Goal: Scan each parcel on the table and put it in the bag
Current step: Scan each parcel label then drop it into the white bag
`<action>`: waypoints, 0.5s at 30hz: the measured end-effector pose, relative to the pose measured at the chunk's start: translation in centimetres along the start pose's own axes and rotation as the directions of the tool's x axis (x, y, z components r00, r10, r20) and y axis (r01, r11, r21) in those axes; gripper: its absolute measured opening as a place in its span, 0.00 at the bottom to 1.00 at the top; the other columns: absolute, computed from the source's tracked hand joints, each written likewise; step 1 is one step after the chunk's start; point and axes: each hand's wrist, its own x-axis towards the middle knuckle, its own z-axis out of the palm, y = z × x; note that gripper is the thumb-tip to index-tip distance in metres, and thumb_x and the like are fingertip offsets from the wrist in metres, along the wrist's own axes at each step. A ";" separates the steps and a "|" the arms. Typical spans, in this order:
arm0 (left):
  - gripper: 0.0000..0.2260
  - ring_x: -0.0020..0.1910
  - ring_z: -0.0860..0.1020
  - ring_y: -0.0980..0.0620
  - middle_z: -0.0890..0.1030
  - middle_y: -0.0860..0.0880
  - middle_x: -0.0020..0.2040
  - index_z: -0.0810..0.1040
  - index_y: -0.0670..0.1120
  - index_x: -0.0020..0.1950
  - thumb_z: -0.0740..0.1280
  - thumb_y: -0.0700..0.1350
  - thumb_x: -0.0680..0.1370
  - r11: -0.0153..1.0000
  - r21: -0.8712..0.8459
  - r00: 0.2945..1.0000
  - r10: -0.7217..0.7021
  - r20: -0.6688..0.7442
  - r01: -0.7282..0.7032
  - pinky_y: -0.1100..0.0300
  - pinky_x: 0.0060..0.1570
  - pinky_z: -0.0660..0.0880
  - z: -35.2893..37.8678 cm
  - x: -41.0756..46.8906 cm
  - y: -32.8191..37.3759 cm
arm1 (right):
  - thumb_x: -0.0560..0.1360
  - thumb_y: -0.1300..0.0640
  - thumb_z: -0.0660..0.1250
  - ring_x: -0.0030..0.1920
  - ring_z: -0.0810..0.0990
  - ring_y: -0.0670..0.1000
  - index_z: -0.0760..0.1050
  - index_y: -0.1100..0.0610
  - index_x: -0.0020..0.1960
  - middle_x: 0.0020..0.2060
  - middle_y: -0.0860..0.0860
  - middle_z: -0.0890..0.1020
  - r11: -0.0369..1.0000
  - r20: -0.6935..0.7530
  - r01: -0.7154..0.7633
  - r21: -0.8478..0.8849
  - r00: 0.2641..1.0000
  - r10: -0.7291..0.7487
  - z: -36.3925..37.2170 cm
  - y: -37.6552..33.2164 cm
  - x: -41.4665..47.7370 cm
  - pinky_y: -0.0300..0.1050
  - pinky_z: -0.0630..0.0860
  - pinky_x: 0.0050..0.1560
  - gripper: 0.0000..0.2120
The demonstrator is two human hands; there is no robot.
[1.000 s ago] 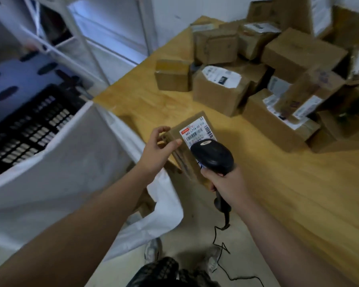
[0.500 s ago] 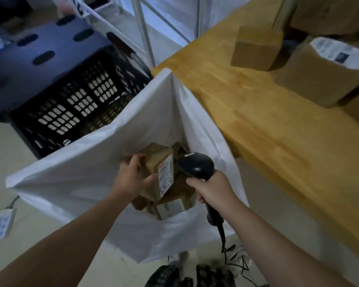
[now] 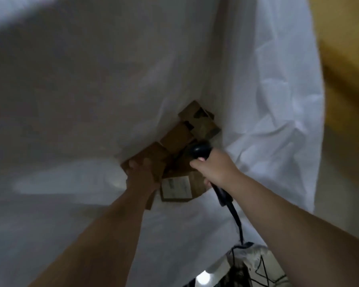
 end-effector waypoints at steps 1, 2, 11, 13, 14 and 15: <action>0.36 0.67 0.64 0.34 0.57 0.38 0.71 0.57 0.49 0.74 0.71 0.56 0.73 1.000 -0.004 1.000 -0.008 0.014 0.008 0.43 0.64 0.69 0.7 0.5 -0.1 | 0.75 0.52 0.68 0.35 0.81 0.53 0.74 0.58 0.48 0.36 0.54 0.80 1.000 -0.002 0.006 0.006 1.000 -0.006 0.3 0.0 0.5 0.44 0.79 0.35 0.10; 0.33 0.66 0.65 0.35 0.59 0.40 0.70 0.59 0.50 0.73 0.67 0.60 0.73 1.000 0.021 1.000 -0.002 0.028 0.002 0.43 0.64 0.68 1.1 0.9 -0.2 | 0.75 0.52 0.68 0.32 0.81 0.52 0.74 0.59 0.49 0.35 0.54 0.80 1.000 -0.007 0.017 0.010 1.000 -0.017 0.6 0.1 0.8 0.41 0.78 0.32 0.10; 0.23 0.65 0.68 0.42 0.67 0.41 0.67 0.66 0.43 0.69 0.60 0.55 0.80 0.957 0.255 0.988 0.151 -0.037 -0.136 0.51 0.60 0.69 -2.8 -0.8 2.5 | 0.74 0.51 0.69 0.43 0.80 0.53 0.72 0.57 0.54 0.40 0.50 0.77 0.992 -0.071 0.106 -0.075 0.991 -0.112 -0.1 -0.3 -1.4 0.42 0.75 0.39 0.14; 0.21 0.64 0.68 0.42 0.67 0.41 0.67 0.65 0.44 0.70 0.59 0.52 0.81 0.954 0.240 0.980 0.194 -0.048 -0.177 0.51 0.60 0.69 -4.9 -2.4 3.6 | 0.73 0.52 0.69 0.45 0.79 0.52 0.72 0.57 0.52 0.37 0.48 0.75 0.988 -0.109 0.131 -0.087 0.984 -0.140 -1.0 -0.7 -3.2 0.42 0.73 0.39 0.13; 0.20 0.64 0.69 0.42 0.68 0.42 0.67 0.65 0.44 0.70 0.58 0.51 0.81 0.947 0.253 0.971 0.224 -0.079 -0.198 0.51 0.59 0.69 -6.1 -3.4 4.3 | 0.73 0.52 0.70 0.45 0.79 0.52 0.72 0.56 0.51 0.37 0.48 0.75 0.986 -0.137 0.141 -0.092 0.979 -0.153 -1.7 -0.9 -4.3 0.42 0.72 0.39 0.12; 0.19 0.63 0.70 0.42 0.69 0.42 0.66 0.66 0.44 0.70 0.58 0.50 0.81 0.937 0.271 0.959 0.259 -0.114 -0.221 0.51 0.57 0.70 -7.4 -4.7 5.0 | 0.73 0.51 0.70 0.45 0.79 0.53 0.72 0.56 0.50 0.37 0.49 0.76 0.985 -0.169 0.146 -0.088 0.973 -0.159 -2.5 -1.2 -5.5 0.42 0.72 0.40 0.12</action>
